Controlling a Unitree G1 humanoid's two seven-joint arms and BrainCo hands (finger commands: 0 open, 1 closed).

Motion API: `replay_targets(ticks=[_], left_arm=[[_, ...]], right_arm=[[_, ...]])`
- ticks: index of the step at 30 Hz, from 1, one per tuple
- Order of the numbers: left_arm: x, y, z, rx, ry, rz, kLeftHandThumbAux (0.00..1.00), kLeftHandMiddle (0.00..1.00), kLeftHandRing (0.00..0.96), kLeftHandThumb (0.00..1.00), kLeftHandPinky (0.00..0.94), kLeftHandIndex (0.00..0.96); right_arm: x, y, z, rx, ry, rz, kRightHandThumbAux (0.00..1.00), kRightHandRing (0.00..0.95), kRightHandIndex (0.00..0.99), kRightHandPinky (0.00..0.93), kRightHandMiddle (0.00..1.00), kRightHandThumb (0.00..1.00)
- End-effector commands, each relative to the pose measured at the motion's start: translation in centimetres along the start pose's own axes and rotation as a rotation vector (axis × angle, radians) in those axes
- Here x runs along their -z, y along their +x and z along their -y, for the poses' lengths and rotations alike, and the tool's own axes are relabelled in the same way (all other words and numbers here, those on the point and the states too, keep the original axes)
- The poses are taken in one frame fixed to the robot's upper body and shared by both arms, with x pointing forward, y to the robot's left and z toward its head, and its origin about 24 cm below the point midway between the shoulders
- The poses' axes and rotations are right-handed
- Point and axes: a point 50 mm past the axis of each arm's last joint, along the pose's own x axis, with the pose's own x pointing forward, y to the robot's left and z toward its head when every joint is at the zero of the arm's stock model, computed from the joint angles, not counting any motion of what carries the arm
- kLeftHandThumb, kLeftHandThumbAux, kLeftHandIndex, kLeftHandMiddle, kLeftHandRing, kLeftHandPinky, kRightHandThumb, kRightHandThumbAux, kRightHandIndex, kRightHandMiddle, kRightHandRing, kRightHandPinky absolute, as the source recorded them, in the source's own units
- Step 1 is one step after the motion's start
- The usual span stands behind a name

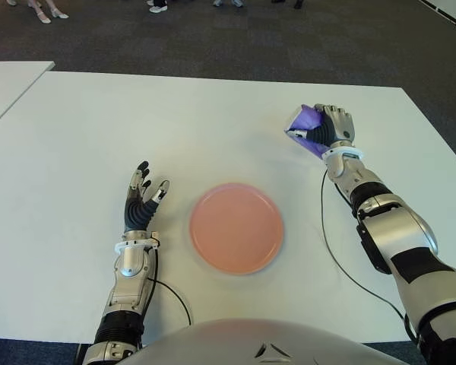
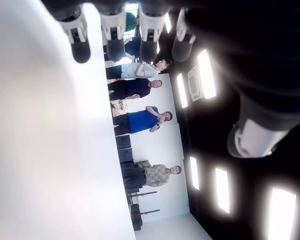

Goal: Put the tissue paper into the plate.

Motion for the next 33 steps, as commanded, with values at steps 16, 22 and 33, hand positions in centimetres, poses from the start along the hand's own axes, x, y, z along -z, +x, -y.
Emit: replay_targets(ticks=[16, 22, 33], left_arm=[[2.1, -1.4, 0.0, 0.032, 0.031, -0.112, 0.5, 0.0, 0.0, 0.0, 0.0, 0.0], [2.2, -1.2, -0.1, 0.035, 0.035, -0.117, 0.497, 0.0, 0.0, 0.0, 0.0, 0.0], [2.2, -1.1, 0.0, 0.035, 0.035, -0.101, 0.502, 0.0, 0.0, 0.0, 0.0, 0.0]], right_arm=[[-1.5, 2.3, 2.6, 0.12, 0.203, -0.04, 0.675, 0.871, 0.407, 0.7, 0.537, 0.859], [-1.9, 3.2, 3.7, 0.125, 0.342, -0.068, 0.674, 0.848, 0.412, 0.516, 0.539, 0.862], [-2.8, 3.9, 4.8, 0.112, 0.487, -0.042, 0.669, 0.838, 0.422, 0.438, 0.544, 0.996]])
